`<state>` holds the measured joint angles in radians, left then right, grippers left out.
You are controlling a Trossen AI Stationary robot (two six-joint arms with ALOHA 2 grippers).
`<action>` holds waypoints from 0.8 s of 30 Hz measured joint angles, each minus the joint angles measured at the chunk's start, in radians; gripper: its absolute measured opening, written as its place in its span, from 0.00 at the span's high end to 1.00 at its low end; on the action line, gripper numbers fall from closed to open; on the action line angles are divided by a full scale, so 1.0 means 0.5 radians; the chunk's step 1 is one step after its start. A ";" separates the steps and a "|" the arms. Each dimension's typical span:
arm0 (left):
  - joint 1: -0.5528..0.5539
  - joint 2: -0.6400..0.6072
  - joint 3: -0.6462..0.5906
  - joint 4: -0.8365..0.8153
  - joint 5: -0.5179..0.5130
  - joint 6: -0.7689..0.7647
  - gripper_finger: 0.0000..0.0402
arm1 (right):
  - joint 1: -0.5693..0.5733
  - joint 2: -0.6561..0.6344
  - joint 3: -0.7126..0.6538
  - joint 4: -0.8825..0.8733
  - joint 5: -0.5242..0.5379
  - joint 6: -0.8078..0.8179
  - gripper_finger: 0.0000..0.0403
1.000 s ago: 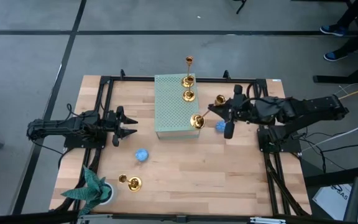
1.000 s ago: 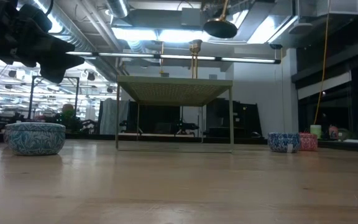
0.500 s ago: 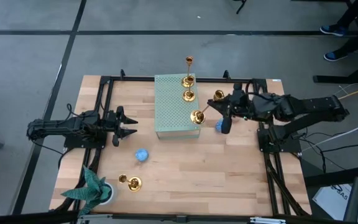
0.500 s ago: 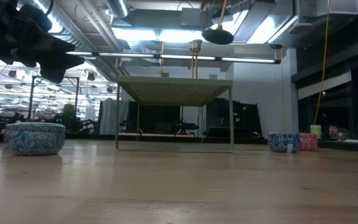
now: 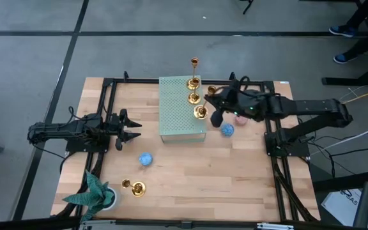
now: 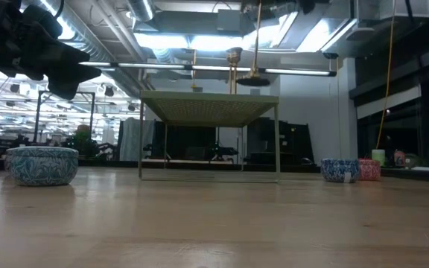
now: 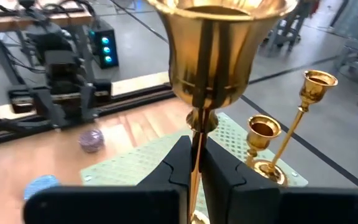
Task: Pick & Place candle stick holders
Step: Align the gold candle holder with the other gold candle holders on the shelf
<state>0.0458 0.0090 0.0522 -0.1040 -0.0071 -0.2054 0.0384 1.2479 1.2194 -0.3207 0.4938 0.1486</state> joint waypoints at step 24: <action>0.000 0.000 0.000 0.000 0.000 0.000 0.50 | -0.209 0.295 0.000 0.151 -0.195 0.000 0.95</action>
<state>0.0457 0.0090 0.0521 -0.1041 -0.0071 -0.2053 -0.0659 1.3953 1.2194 -0.2450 0.3962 0.1486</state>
